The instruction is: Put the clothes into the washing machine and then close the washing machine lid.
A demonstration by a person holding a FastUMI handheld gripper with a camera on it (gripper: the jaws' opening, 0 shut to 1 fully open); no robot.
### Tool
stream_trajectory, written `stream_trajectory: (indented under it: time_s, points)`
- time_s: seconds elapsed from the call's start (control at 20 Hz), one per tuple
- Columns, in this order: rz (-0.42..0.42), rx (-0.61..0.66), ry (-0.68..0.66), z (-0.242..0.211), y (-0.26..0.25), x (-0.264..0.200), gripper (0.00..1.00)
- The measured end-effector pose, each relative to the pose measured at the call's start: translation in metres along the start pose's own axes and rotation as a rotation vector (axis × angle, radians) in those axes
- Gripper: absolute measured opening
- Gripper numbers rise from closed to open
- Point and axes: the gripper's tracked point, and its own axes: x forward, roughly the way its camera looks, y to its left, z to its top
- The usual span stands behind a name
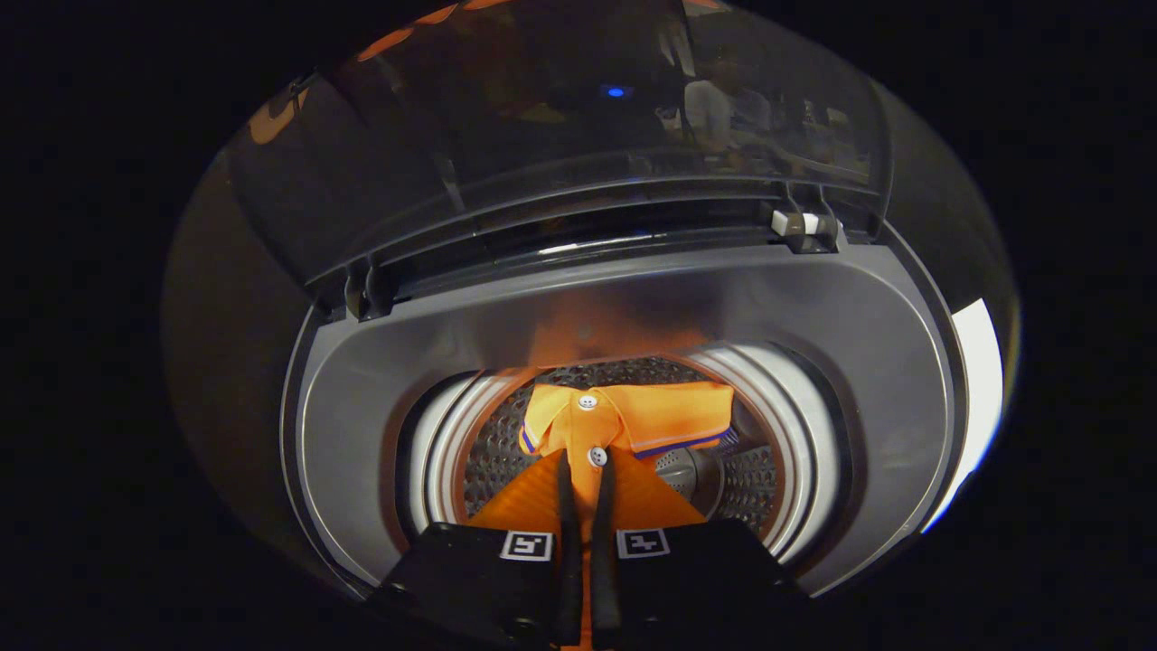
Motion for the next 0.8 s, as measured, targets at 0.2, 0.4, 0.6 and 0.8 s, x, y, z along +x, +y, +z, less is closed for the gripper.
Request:
stream_trajectory:
  time_s: [0.2, 0.4, 0.6, 0.8]
  points:
    - [-0.020, 0.006, -0.010, 0.003, -0.004, 0.001, 0.18]
    - [-0.031, 0.012, 0.006, -0.002, -0.004, 0.000, 0.50]
    - [-0.026, 0.027, 0.006, -0.004, -0.003, -0.004, 0.83]
    - [-0.022, 0.032, -0.015, 0.001, -0.002, -0.012, 0.99]
